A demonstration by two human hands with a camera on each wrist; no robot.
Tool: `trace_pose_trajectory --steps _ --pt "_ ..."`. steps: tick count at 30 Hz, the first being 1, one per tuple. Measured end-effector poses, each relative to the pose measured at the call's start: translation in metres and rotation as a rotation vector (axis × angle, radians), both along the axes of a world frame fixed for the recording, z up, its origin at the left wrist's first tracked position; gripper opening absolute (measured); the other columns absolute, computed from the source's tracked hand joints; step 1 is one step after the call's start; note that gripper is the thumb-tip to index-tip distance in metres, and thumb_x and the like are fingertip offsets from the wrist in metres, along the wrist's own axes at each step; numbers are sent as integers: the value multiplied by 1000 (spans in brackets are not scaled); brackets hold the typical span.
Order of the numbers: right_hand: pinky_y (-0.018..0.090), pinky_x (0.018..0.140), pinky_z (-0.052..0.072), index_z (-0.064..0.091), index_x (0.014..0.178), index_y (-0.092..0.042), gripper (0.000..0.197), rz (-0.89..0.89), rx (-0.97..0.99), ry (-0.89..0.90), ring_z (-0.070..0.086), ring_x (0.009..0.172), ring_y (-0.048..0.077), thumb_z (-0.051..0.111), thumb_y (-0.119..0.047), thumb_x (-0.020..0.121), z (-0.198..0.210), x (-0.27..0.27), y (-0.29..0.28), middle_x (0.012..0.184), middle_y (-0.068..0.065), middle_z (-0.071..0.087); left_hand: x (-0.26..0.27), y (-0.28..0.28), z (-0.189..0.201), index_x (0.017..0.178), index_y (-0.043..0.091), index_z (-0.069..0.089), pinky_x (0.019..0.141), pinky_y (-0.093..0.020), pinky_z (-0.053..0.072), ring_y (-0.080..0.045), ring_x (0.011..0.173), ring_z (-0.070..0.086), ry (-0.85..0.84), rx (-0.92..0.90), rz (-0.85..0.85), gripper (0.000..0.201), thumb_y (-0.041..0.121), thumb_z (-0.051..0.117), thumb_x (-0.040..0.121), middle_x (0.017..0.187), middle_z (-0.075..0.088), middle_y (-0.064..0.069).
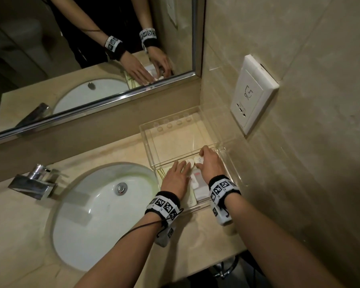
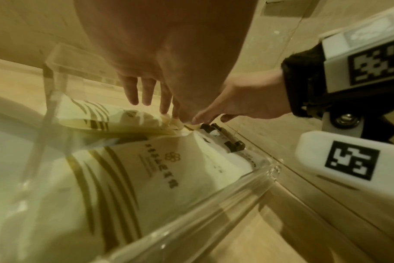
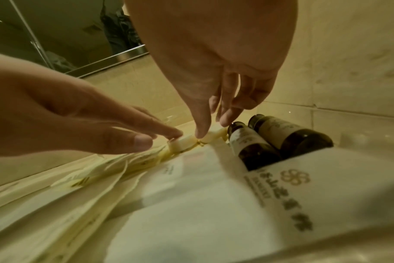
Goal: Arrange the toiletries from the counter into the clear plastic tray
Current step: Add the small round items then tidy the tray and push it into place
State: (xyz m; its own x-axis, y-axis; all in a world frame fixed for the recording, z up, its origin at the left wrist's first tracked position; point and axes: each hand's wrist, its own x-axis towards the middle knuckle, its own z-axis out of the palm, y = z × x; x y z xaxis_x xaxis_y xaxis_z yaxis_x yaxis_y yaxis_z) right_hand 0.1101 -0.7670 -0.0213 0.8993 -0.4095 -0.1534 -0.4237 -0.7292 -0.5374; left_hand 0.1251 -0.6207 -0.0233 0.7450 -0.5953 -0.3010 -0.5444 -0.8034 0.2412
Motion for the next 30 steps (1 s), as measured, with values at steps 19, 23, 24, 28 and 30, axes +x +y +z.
trace_pose_trajectory --steps 19,23,24,28,30 --pt "24 67 54 64 85 -26 17 -2 229 -23 59 73 3 76 -15 81 6 -59 -12 83 -12 61 -15 35 12 114 23 60 85 -36 49 -16 106 47 65 -262 28 39 42 67 81 117 58 4" --pt "24 73 53 65 83 -28 23 120 238 112 56 74 1 83 -19 73 -4 -78 -7 89 -11 61 -29 44 6 118 24 57 88 -34 48 -16 110 46 116 -205 24 53 41 76 72 122 57 5" --pt "24 73 52 65 84 -27 23 135 229 118 55 73 2 83 -19 73 -6 -80 -6 90 -10 61 -31 46 5 119 25 57 88 -34 48 -16 110 47 128 -208 35 53 39 76 72 122 57 6" --pt "27 74 54 66 85 -22 21 136 212 97 55 73 6 82 -16 74 -6 -84 -5 92 -5 61 -36 48 3 118 26 56 85 -34 49 -15 108 48 122 -233 73 50 37 75 73 121 57 7" --pt "27 74 55 66 85 -22 17 125 226 67 56 73 5 80 -15 77 -5 -82 -1 89 -6 61 -39 48 4 118 26 56 87 -35 49 -15 108 49 110 -257 91 49 36 74 75 120 57 7"
